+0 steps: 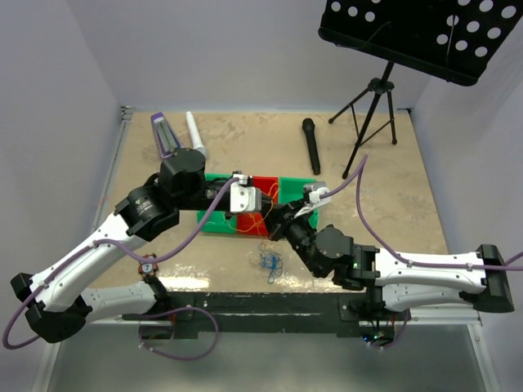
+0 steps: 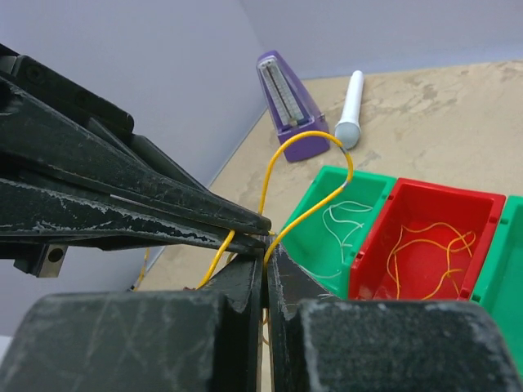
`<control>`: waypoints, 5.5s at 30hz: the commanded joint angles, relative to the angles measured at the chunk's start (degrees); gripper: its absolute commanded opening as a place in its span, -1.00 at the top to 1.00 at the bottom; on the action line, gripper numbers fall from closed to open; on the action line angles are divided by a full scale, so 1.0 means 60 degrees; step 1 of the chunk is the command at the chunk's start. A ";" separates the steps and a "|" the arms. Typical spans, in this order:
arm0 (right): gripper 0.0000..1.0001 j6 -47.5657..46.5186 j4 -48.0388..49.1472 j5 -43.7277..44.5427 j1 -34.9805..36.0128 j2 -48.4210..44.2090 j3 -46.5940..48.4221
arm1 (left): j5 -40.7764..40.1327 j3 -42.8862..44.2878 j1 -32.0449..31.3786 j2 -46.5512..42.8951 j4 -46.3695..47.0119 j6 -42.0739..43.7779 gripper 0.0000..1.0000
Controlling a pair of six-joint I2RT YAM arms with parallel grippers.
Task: Untangle the cables
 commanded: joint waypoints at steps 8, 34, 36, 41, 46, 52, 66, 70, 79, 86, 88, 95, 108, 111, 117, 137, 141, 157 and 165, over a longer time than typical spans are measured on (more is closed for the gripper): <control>1.00 0.0645 -0.0495 0.0571 0.0036 -0.0755 -0.0270 | 0.0740 -0.0967 0.0244 -0.0708 -0.0741 -0.0070 1.00; 1.00 0.0528 -0.0012 0.0103 0.0110 -0.0375 0.0126 | 0.1692 -0.2053 0.0815 -0.0211 0.1104 -0.2150 1.00; 1.00 0.0528 0.0017 0.0074 0.0124 -0.0331 0.0097 | 0.1853 -0.2024 0.0830 -0.0152 0.1163 -0.2253 1.00; 1.00 0.0528 0.0017 0.0103 0.0124 -0.0360 0.0068 | 0.2073 -0.2023 0.0830 -0.0152 0.1178 -0.2269 0.93; 1.00 0.0499 0.0076 0.0089 0.0124 -0.0390 0.0082 | 0.2132 -0.2155 0.0830 -0.0152 0.1281 -0.2371 0.91; 1.00 0.0469 0.0076 0.0132 0.0124 -0.0433 0.0068 | 0.2205 -0.2199 0.0873 -0.0313 0.1178 -0.2342 0.81; 1.00 0.0484 0.0076 0.0264 0.0124 -0.0360 0.0023 | 0.2703 -0.2390 0.0903 -0.0694 0.1280 -0.2766 0.73; 1.00 0.0469 0.0017 0.0264 0.0124 -0.0228 0.0141 | 0.3113 -0.2390 0.0903 -0.0665 0.1295 -0.2884 0.69; 1.00 0.0440 0.0105 0.0162 0.0139 -0.0199 0.0199 | 0.2704 -0.2785 0.0961 -0.0753 0.2143 -0.3673 0.66; 1.00 0.0484 0.0017 0.0249 0.0124 -0.0389 0.0170 | 0.1724 -0.3209 0.1107 -0.0913 0.2584 -0.4817 0.57; 1.00 0.0498 -0.0041 0.0279 0.0124 -0.0448 0.0156 | 0.1182 -0.3400 0.1253 -0.1118 0.2745 -0.5402 0.57; 1.00 0.0557 -0.0115 0.0410 0.0124 -0.0448 0.0111 | 0.0491 -0.3532 0.1562 -0.1412 0.3052 -0.6500 0.57; 1.00 0.0484 -0.0027 0.0396 0.0124 -0.0389 0.0185 | 0.2469 -0.4147 0.1650 -0.1426 0.3829 -0.7220 0.56; 1.00 0.0469 0.0003 0.0338 0.0139 -0.0375 0.0214 | 0.2324 -0.4264 0.1650 -0.1471 0.3888 -0.7176 0.55; 1.00 0.0528 0.0017 0.0293 0.0139 -0.0331 0.0170 | 0.1328 -0.4294 0.1664 -0.1529 0.4049 -0.7088 0.53; 1.00 0.0586 0.0017 0.0323 0.0124 -0.0389 0.0141 | 0.3436 -0.5173 0.1650 -0.1529 0.5735 -0.7836 0.21; 1.00 0.0543 0.0134 0.0235 0.0124 -0.0302 0.0141 | 0.2734 -0.5261 0.1650 -0.1573 0.5703 -0.7586 0.21; -0.25 0.1084 -0.0202 -0.0160 0.0124 -0.0667 -0.0385 | 0.0890 -0.4180 0.1943 -0.1470 0.5048 -0.5701 1.00; -0.41 0.2081 -0.0789 -0.0671 0.0139 -0.1268 -0.1747 | 0.0227 -0.3196 0.2060 -0.1631 0.3405 -0.4261 1.00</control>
